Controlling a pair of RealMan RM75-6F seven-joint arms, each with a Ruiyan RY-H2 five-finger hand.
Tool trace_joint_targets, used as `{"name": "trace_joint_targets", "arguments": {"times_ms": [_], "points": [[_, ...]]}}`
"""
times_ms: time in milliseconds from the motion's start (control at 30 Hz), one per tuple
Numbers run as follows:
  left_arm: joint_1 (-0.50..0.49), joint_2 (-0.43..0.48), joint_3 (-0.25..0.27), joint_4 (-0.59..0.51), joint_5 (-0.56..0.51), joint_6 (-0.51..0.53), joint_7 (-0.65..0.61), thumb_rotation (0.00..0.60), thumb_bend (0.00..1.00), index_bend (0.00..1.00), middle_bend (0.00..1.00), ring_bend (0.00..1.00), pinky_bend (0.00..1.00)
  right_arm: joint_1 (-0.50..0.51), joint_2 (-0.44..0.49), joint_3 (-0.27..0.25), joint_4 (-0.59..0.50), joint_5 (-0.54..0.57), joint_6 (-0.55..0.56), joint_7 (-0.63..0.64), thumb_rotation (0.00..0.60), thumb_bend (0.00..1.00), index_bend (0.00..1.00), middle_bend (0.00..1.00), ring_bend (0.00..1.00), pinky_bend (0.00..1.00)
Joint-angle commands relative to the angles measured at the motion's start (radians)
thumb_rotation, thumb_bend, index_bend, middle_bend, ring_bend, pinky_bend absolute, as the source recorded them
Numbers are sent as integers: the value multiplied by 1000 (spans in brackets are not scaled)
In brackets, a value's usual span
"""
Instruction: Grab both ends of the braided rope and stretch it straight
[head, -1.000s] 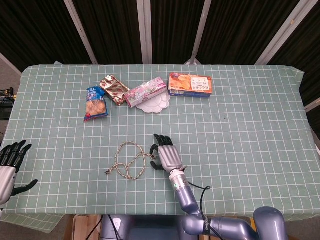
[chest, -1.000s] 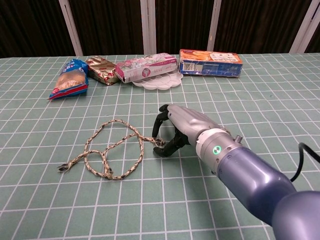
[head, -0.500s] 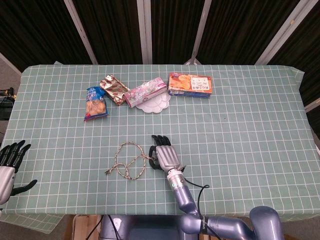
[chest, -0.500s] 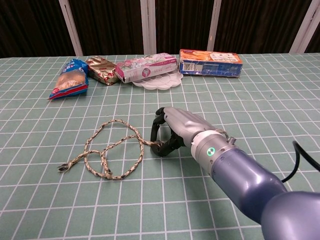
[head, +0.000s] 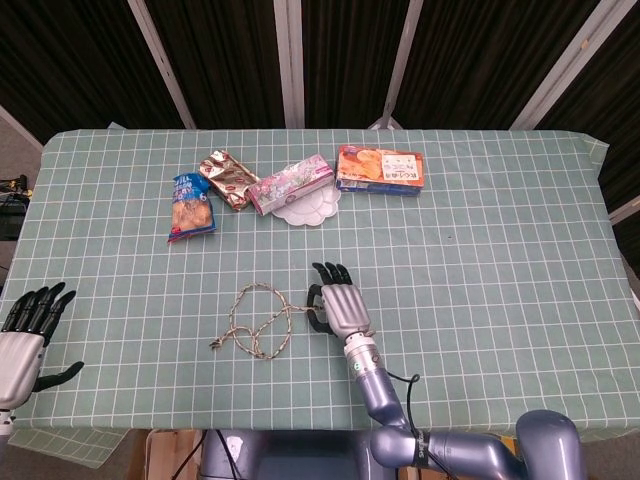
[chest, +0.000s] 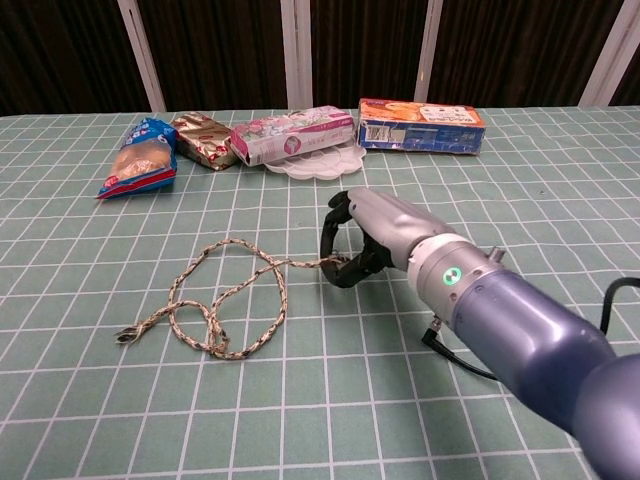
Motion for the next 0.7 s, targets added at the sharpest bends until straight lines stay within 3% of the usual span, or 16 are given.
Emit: {"name": "trace_joint_targets", "arguments": {"times_ms": [33,333,700], "points": [[-22,3,9,-62,3,-47,33,600,159,153,0,0,0,-18,45,1,-49,5,16,-9,600,485,604,126,0,0],[-100,-65,-30,-220,-86,-185,209,600,307,371,41,0,0,-52,139,-6,-164,26,40,-11,600,486,605,126,0,0],[-166,-255,-92,-202,-256,-259,399,600,356,441,82,0,0,-67,202,-21,-224,38,54,-2,600,489,605,126,0,0]]}}
